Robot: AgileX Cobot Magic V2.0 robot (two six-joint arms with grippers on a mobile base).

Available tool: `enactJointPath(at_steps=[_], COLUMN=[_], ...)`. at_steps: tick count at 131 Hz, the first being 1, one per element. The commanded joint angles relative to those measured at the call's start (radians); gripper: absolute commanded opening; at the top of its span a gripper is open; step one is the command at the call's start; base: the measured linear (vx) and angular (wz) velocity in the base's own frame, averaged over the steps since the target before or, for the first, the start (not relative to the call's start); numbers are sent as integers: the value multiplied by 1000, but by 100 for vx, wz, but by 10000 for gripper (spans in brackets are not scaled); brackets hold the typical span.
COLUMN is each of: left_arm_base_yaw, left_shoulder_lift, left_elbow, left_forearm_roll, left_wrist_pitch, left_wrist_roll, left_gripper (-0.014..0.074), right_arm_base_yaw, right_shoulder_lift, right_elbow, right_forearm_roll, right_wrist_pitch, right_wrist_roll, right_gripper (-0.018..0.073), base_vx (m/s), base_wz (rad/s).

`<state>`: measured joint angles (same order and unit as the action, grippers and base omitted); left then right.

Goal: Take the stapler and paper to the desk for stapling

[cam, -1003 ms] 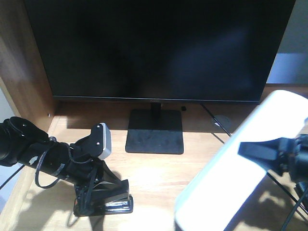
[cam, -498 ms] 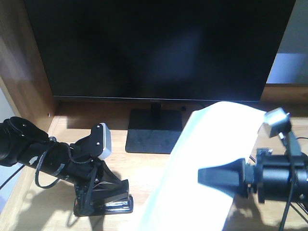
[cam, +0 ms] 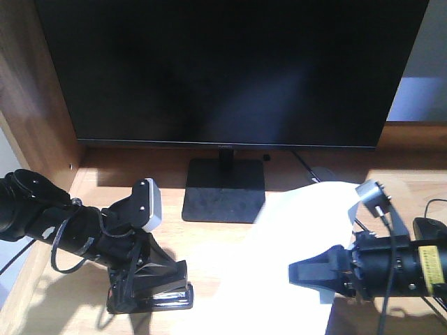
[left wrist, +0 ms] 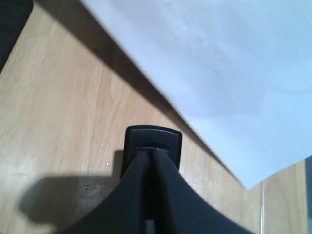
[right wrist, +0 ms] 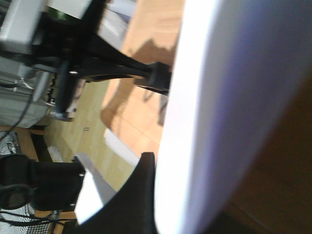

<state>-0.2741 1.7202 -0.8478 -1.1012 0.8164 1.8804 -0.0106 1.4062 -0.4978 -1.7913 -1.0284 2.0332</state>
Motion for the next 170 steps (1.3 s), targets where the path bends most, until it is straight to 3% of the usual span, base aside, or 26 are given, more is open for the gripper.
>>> enactJointPath(at_steps=[1,40,65,80,96,112,133,146,170], left_arm_base_yaw=[-4,-4,-4,-4,-4,-4,-4,-4,-4], left_shoulder_lift=[-37,-37,-37,-37,-37,-37,-37,-37,-37], left_elbow=[-24,-24,-24,-24,-24,-24,-24,-24,-24], left_forearm_roll=[-42,-42,-42,-42,-42,-42,-42,-42,-42], left_wrist_pitch=[34,34,34,34,34,34,34,34,34], left_wrist_roll=[-2,-2,-2,-2,-2,-2,-2,-2,-2], left_gripper=[-6,-6,-6,-6,-6,-6,-6,-6,-6], right_arm_base_yaw=[0,0,0,17,62,153,271,302,298], right_shoulder_lift=[52,138,138,119,112,112,112,112,112], right_elbow=[-20,-20,-20,-20,-20,-20,-20,-20,-20], right_forearm_roll=[-6,8,179,244,309,382,520,587,553], right_wrist_pitch=[1,-56,-320,-318,-318,-318,-318,-318,-311], right_wrist_roll=[-63,-118,-204,-173,-137,-131,-155,-175,-186], right_gripper=[-3,-3,-3,-3,-3,-3,-3,-3,-3], base_vx=[0,0,0,0,0,0,0,0,0], base_wz=[0,0,0,0,0,0,0,0,0])
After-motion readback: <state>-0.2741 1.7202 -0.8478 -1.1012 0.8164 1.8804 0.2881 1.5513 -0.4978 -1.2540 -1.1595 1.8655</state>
